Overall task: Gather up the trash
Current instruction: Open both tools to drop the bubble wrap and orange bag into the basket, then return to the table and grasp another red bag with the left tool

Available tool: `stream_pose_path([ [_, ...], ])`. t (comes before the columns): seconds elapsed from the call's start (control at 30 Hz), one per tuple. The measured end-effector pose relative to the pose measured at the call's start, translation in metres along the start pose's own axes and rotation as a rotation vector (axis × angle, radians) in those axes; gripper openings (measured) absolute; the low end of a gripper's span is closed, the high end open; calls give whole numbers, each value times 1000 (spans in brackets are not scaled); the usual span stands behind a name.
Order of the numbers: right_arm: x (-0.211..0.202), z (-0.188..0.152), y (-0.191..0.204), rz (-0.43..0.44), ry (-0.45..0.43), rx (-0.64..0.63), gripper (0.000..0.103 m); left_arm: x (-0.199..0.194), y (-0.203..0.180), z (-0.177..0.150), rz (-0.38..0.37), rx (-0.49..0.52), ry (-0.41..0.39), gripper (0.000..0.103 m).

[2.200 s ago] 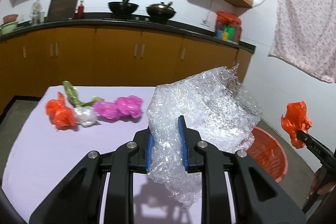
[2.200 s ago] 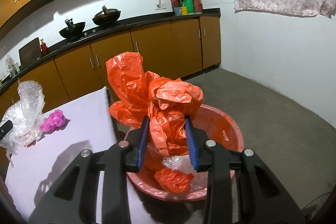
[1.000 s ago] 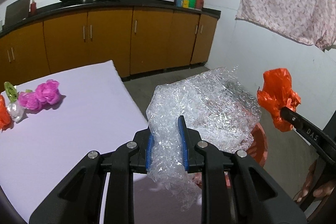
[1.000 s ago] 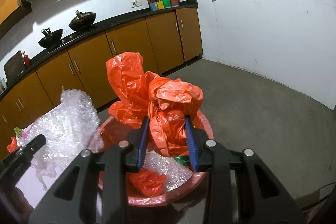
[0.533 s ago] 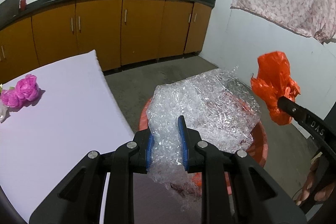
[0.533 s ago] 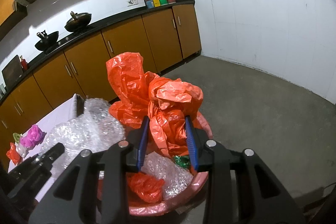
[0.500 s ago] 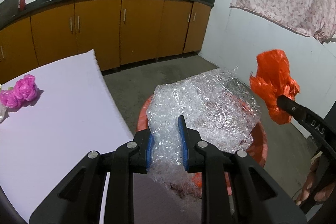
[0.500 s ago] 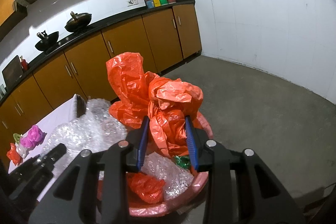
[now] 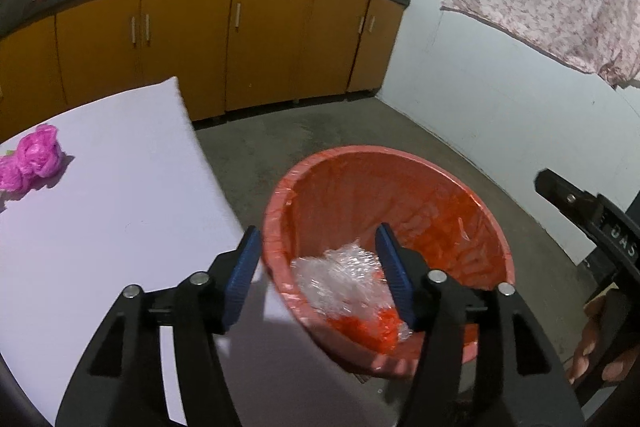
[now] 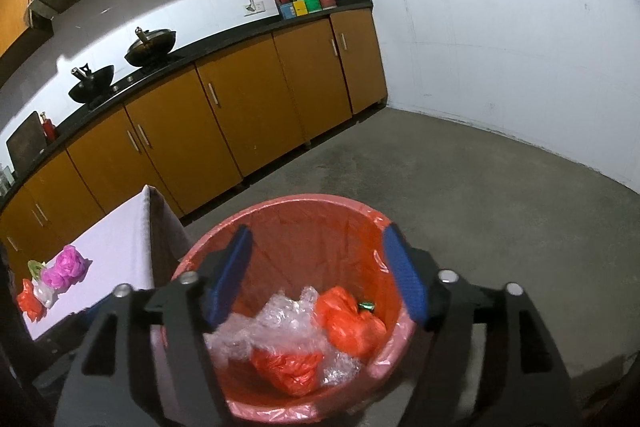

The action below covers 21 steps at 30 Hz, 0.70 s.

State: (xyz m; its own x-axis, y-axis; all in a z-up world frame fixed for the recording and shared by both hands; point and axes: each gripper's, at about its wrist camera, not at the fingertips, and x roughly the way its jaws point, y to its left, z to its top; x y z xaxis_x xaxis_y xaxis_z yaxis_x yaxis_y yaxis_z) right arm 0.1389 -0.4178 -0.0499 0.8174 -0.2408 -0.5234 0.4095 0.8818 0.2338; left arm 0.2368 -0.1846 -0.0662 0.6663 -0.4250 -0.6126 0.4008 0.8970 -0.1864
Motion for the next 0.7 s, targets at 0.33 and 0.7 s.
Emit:
stream_pose_path([
  [0.33,-13,-5,13,-42,-51,-31,99,-32,37,-6,119,-21,-65,79],
  [0.7,-19,-14,47,20,-42,-96,99,-87,142,-12,417,-89,-149,87],
])
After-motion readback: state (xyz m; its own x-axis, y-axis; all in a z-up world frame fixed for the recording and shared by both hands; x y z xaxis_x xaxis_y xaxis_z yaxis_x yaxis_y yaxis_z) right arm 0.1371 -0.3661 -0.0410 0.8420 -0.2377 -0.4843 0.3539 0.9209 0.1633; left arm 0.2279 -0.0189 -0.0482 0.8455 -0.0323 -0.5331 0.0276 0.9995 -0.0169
